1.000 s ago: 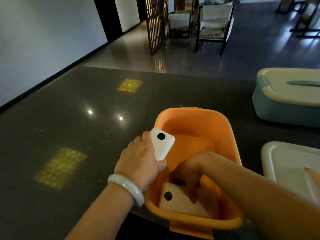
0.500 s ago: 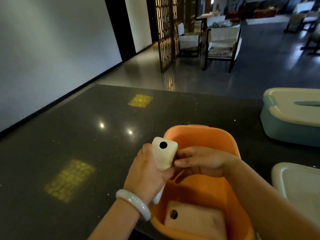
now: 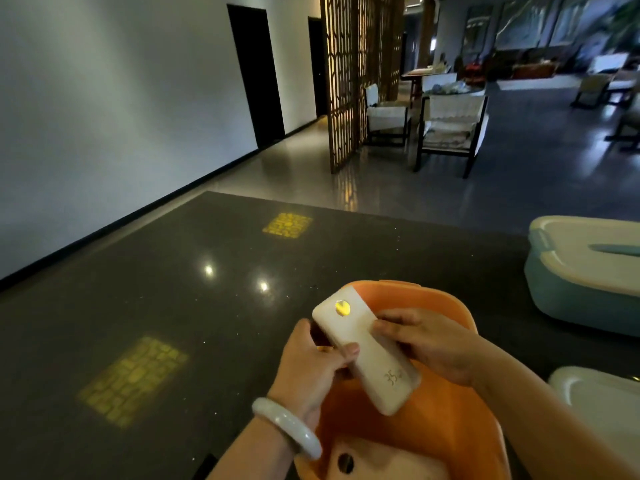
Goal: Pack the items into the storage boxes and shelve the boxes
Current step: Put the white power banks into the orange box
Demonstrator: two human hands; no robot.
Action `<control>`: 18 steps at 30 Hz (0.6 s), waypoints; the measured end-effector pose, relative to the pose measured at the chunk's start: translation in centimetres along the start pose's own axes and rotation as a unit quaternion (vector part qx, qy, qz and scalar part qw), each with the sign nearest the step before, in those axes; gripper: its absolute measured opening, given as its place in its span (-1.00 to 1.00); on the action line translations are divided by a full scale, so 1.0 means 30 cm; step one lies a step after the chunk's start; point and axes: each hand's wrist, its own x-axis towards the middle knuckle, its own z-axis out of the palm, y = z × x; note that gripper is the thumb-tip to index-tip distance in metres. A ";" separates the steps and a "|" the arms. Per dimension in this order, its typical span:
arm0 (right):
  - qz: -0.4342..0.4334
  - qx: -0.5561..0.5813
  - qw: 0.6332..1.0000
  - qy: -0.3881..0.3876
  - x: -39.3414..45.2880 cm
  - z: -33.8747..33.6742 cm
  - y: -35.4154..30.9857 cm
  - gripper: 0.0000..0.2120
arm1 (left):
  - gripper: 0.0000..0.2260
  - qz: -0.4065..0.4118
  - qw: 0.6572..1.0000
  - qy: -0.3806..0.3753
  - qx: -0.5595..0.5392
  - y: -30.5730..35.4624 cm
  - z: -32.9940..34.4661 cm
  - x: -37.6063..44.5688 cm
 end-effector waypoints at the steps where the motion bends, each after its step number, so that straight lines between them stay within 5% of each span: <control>1: 0.005 -0.015 1.000 0.003 0.000 -0.007 0.001 -0.77 | -0.63 0.005 1.000 0.003 0.002 -0.012 0.009 -0.002; 6: 0.064 -0.057 0.996 -0.018 0.002 -0.050 0.013 -0.63 | -0.66 0.052 0.989 0.036 0.132 -0.043 -0.027 0.008; 10: 0.142 -0.128 0.980 -0.062 0.019 -0.056 0.055 -0.72 | -0.50 0.118 0.935 0.045 0.331 -0.085 -0.098 0.052; 16: 0.188 -0.281 0.929 -0.151 0.035 -0.014 0.088 -0.73 | -0.70 0.040 0.938 -0.005 0.345 -0.150 -0.081 0.069; 18: 0.195 -0.303 0.914 -0.189 0.028 -0.007 0.089 -0.74 | -0.62 0.043 0.934 0.000 0.355 -0.152 -0.083 0.074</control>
